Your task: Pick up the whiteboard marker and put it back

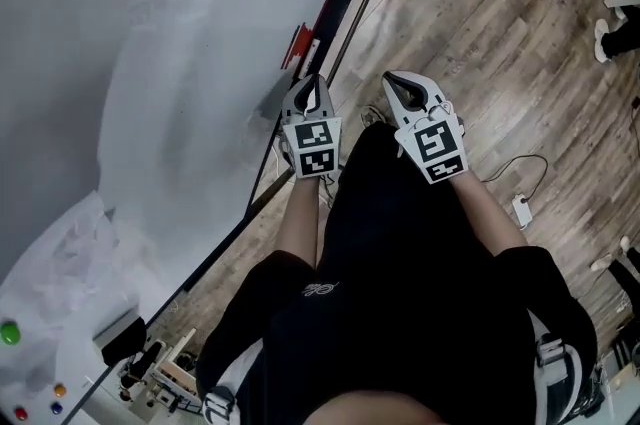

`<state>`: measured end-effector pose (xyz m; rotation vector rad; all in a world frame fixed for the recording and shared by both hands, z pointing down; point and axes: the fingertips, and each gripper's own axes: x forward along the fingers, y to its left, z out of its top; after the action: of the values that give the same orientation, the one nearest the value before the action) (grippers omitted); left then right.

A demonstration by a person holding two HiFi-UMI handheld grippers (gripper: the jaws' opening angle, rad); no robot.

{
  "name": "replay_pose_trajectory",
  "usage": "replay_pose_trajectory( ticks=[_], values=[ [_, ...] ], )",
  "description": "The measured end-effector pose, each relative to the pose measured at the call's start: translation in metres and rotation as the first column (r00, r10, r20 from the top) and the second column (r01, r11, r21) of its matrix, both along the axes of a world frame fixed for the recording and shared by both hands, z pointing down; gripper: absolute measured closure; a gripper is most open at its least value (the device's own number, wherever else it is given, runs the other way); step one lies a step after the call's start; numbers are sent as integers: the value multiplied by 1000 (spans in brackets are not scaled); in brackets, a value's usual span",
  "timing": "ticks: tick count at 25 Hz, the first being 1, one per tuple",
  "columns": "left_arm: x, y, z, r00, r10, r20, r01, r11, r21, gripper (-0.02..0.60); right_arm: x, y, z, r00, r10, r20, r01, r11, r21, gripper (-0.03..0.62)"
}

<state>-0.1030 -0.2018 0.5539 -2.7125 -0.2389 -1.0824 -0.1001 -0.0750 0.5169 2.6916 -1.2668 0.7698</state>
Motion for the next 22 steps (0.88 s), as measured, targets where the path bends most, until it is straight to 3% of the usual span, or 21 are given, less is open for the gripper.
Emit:
replay_pose_trajectory(
  ticks=[5, 10, 16, 19, 22],
  values=[
    [6, -16, 30, 991, -41, 126, 17, 981, 191, 574, 24, -1, 17, 993, -114, 21, 114, 993, 11, 591],
    [11, -27, 56, 966, -63, 252, -33, 933, 360, 574, 50, 6, 28, 983, -178, 38, 176, 984, 36, 591],
    [8, -42, 76, 927, -123, 355, -33, 914, 405, 569, 60, 6, 45, 971, -227, 76, 224, 974, 45, 591],
    [8, -47, 84, 910, -139, 390, -41, 907, 419, 504, 67, 2, 45, 967, -243, 72, 240, 970, 49, 591],
    [8, -49, 91, 896, -140, 422, -56, 907, 418, 500, 74, 1, 43, 966, -253, 53, 251, 967, 39, 591]
  ],
)
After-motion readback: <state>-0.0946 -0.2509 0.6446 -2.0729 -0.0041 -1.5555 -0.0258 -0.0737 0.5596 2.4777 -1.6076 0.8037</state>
